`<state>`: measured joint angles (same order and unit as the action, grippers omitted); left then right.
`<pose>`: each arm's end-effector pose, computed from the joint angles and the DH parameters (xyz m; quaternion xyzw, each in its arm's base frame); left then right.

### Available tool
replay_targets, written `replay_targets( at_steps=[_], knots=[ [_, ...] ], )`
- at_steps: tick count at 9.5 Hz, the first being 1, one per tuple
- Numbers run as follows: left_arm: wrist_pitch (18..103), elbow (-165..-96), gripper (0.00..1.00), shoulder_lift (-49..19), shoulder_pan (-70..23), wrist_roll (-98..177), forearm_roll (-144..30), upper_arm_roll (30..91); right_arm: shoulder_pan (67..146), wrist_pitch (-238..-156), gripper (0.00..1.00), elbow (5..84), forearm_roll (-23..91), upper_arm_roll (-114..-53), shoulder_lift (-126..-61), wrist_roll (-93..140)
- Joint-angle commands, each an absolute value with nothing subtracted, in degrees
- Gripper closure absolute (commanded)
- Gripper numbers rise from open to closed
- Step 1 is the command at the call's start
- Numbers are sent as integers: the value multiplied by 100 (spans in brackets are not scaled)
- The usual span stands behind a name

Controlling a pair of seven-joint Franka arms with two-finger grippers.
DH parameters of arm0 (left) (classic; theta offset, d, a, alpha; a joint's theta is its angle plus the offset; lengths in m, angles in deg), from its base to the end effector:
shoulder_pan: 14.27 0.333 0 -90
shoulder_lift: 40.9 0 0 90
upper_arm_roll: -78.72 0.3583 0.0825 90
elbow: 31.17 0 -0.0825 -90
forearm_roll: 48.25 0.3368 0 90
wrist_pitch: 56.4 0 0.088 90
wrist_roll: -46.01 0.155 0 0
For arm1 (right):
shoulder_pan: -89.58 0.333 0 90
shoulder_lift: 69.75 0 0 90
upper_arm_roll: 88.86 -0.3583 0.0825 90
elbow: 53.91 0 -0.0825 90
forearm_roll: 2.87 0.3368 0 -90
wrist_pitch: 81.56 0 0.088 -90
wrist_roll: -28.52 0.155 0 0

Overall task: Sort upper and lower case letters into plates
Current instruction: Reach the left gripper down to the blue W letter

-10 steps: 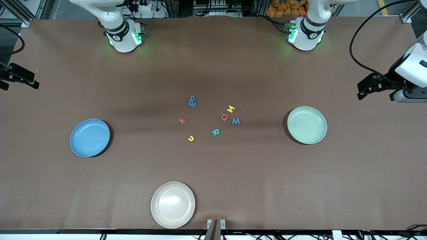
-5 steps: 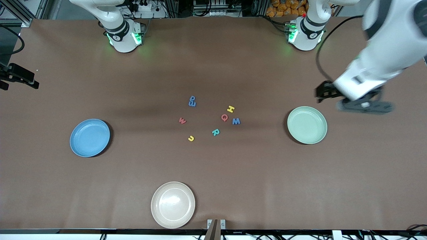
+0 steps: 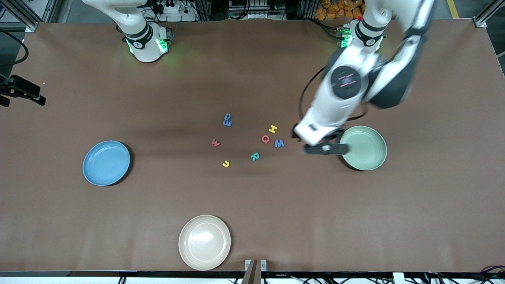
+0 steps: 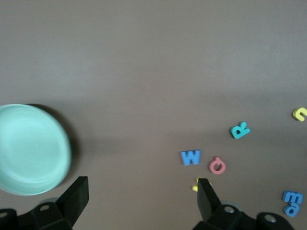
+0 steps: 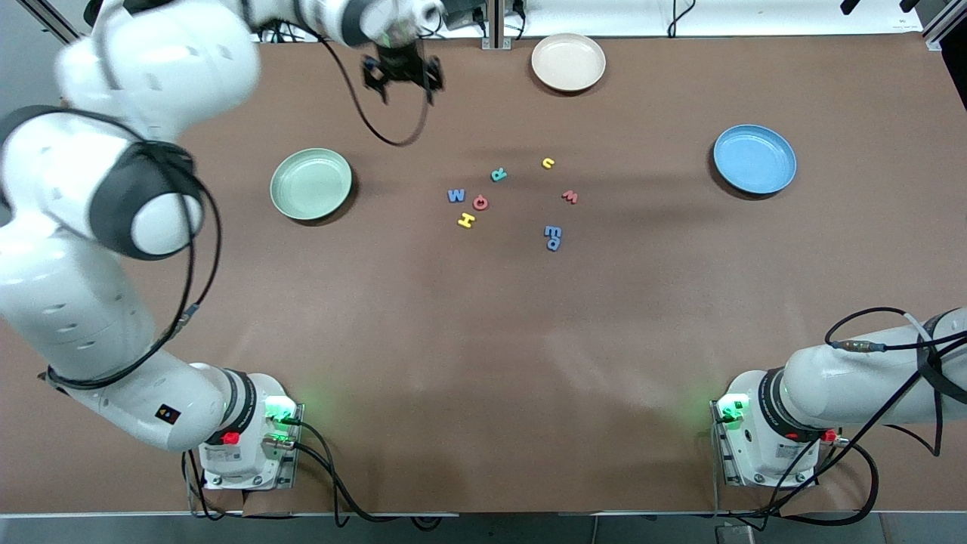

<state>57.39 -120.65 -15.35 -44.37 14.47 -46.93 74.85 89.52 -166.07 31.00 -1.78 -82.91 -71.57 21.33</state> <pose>0.5468 -0.3581 0.3966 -0.9997 0.0228 0.0109 0.0021 0.5049 -0.0490 0.6319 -0.9997 -0.0110 0.0183 0.0100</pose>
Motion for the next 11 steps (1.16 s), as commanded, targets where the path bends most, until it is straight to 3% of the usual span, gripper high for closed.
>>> replay_targets(
  at_steps=[1,4,9,11],
  knots=[
    [6441,-11984,0,-911,-4765,1306,-5094,7520,8914,-16524,0,3011,-147,-8306,-7186,2113],
    [7068,-12072,0,-189,-5153,647,-5115,7538,8896,-16524,0,3002,-147,-8297,-7186,2122],
    [7570,-12600,0,41,-5188,128,-5089,7538,9054,-16532,0,3028,-120,-8315,-7317,2165],
    [7605,-12758,0,32,-5180,83,-5080,7555,9107,-16611,0,3046,-51,-8324,-7684,2201]
  ],
)
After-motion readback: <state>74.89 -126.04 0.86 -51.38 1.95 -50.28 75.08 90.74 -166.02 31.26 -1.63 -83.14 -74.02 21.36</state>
